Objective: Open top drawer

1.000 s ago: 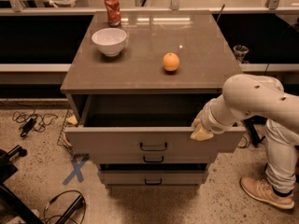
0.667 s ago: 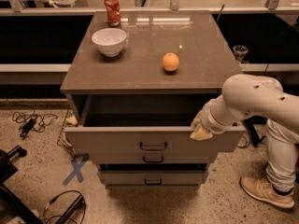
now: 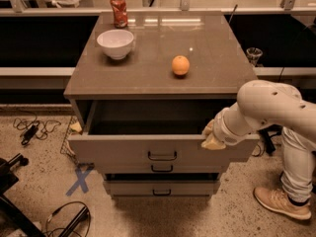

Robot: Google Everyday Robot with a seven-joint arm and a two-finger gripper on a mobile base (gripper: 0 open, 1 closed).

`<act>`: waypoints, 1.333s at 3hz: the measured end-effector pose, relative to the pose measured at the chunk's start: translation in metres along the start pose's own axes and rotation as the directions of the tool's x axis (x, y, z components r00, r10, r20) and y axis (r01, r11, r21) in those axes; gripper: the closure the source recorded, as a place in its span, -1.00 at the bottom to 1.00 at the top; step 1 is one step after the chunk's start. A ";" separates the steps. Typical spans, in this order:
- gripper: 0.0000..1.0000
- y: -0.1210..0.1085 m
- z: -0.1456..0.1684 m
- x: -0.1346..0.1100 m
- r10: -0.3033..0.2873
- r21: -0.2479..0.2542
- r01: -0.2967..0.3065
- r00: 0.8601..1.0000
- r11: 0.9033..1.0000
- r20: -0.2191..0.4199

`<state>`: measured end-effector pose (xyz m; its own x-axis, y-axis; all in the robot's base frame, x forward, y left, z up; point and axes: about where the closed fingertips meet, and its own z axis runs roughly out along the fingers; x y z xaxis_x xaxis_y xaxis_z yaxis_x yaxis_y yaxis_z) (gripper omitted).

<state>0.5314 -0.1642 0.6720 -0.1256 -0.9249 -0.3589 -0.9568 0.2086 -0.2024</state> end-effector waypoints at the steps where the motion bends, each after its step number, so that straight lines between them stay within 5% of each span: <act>1: 1.00 0.000 0.000 0.000 0.000 -0.001 0.000 1.000 1.000 0.000; 2: 1.00 0.027 -0.009 0.005 -0.024 -0.067 0.025 1.000 0.997 0.017; 4: 1.00 0.026 -0.010 0.004 -0.024 -0.067 0.025 1.000 0.997 0.017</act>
Offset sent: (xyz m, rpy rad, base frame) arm -0.2449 -0.0293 0.0264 0.1500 0.4310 0.4174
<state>0.5032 -0.1656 0.6745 -0.0981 -0.9239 -0.3698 -0.9752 0.1634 -0.1495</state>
